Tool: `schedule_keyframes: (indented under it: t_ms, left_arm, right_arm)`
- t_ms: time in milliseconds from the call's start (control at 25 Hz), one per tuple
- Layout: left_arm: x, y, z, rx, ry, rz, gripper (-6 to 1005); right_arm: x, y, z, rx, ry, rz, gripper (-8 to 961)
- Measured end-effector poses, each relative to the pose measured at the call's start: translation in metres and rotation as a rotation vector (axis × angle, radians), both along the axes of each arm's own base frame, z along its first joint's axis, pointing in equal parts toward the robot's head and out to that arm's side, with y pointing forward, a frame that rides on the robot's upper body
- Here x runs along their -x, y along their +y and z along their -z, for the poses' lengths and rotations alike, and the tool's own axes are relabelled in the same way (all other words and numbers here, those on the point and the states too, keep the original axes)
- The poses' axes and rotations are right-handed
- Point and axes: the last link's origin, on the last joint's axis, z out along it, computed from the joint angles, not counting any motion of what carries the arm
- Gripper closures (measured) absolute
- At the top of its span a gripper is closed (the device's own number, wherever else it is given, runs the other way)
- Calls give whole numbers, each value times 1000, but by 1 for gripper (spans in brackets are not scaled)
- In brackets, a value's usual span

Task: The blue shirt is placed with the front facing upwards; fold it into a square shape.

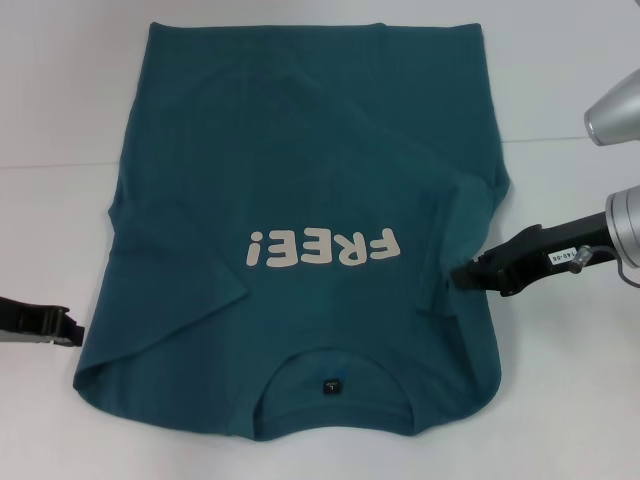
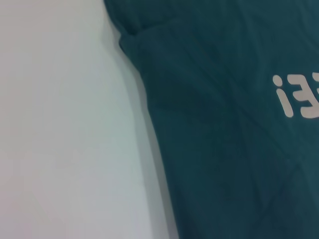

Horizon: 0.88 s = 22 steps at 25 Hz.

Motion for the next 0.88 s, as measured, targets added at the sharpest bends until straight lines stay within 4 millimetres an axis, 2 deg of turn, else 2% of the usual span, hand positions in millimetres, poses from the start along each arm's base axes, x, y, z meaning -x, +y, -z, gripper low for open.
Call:
schedule_keyframes:
  t_ms: [240,720,880]
  left_arm:
    - [6,0,-1,-7,-14,-68,951]
    - [8,0,0,-33,-20,-92,841]
    - [8,2,1,-41,-28,-117,663]
  right_arm:
    - [0,1,1,-2,1,2,939]
    - [2,3,1,-4,-3,-11,939]
    - [2,2,2,-4,-4,-12,939]
